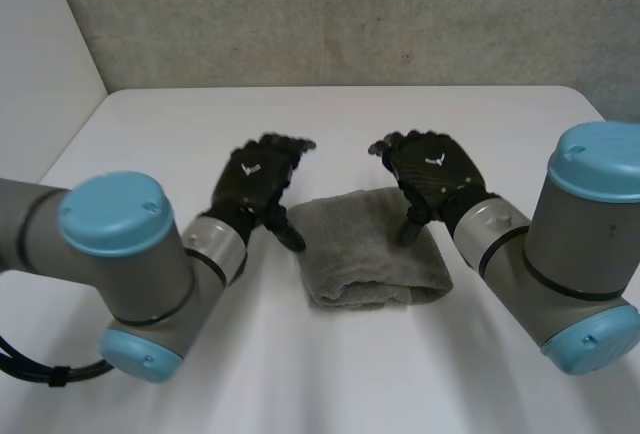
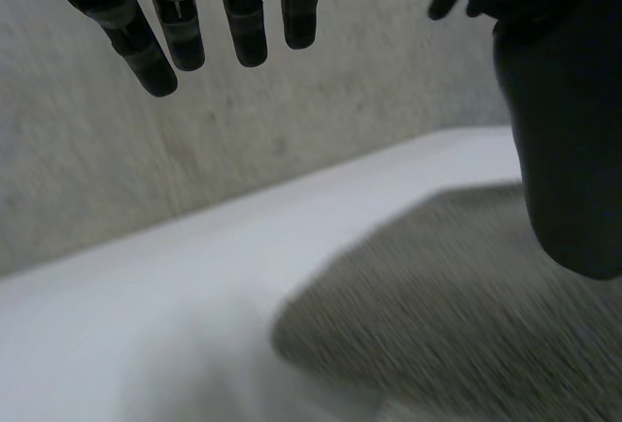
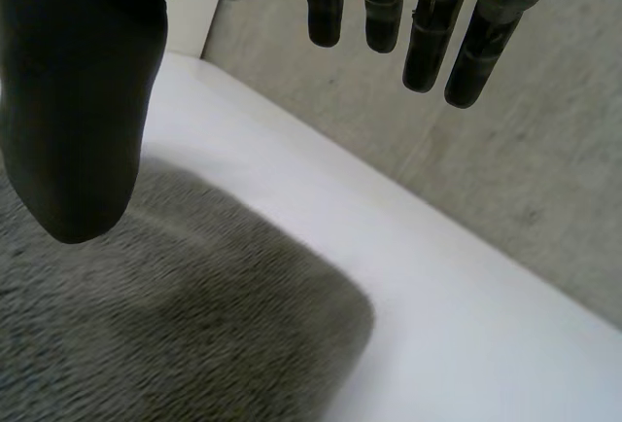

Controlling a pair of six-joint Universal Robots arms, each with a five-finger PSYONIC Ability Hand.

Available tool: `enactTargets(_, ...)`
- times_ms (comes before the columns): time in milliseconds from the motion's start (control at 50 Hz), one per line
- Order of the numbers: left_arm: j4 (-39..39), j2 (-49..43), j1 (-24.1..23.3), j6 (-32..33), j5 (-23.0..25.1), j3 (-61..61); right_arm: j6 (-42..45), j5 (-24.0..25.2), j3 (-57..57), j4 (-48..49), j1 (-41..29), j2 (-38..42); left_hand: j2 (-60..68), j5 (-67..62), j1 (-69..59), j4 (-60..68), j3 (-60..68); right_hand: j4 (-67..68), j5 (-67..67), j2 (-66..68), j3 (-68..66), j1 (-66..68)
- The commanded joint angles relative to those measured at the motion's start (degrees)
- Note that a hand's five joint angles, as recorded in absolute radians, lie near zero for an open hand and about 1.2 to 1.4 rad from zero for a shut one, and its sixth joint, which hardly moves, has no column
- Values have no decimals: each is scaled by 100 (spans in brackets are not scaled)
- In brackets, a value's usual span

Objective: Fold the towel.

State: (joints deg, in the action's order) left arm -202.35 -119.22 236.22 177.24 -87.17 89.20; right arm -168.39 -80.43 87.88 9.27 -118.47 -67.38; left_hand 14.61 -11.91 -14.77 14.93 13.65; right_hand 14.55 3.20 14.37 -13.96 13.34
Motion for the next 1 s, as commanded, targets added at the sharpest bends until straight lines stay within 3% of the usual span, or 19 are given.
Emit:
enactTargets(20, 20, -445, -234, -93, -63, -25, 51, 124, -139, -144, 105, 883, -440, 1169, 456, -472, -343, -455, -320, -437, 396, -334)
enactTargets(180, 29, -778, -348, -93, -63, -78, 87, 133, -455, -609, 255, 1438, -440, 1169, 456, -472, -343, -455, -320, -437, 396, -334)
enactTargets(300, 143, -708, -401, -75, -63, -131, 60, 133, -543, -707, 290, 1350, -440, 1169, 456, -472, -343, -455, -320, -437, 396, -334)
enactTargets(400, 565, -181, -401, -67, -63, -298, -53, 98, -640, -830, 281, 360, -457, 1186, 473, -489, -360, -455, -320, -437, 396, -334)
enactTargets(480, 1327, 450, -331, -110, -81, -700, -263, -33, -824, -882, 255, -89, -461, 1191, 477, -493, -365, -455, -320, -437, 396, -334)
enactTargets(560, 1998, 935, -313, -128, -142, -1133, -931, -550, -1201, -1198, 316, -687, -461, 1191, 477, -493, -365, -455, -320, -437, 396, -334)
enactTargets(620, 2595, 1392, -243, -163, -459, -1519, -1073, -763, -1299, -1348, 325, -856, -461, 1191, 477, -493, -365, -455, -320, -437, 396, -334)
enactTargets(660, 2980, 1795, -138, -163, -1018, -1747, -1152, -1122, -1299, -1489, 412, -1092, -461, 1191, 477, -493, -365, -455, -320, -437, 396, -334)
enactTargets(760, 3114, 2183, 125, -102, -1618, -1774, -1117, -1396, -1255, -1542, 448, -1225, -461, 1191, 477, -493, -365, -455, -320, -437, 396, -334)
enactTargets(1000, 3378, 2166, 425, -172, -1320, -1809, -836, -1440, -1255, -1507, 448, -1374, -457, 1186, 473, -489, -360, -455, -320, -437, 396, -334)
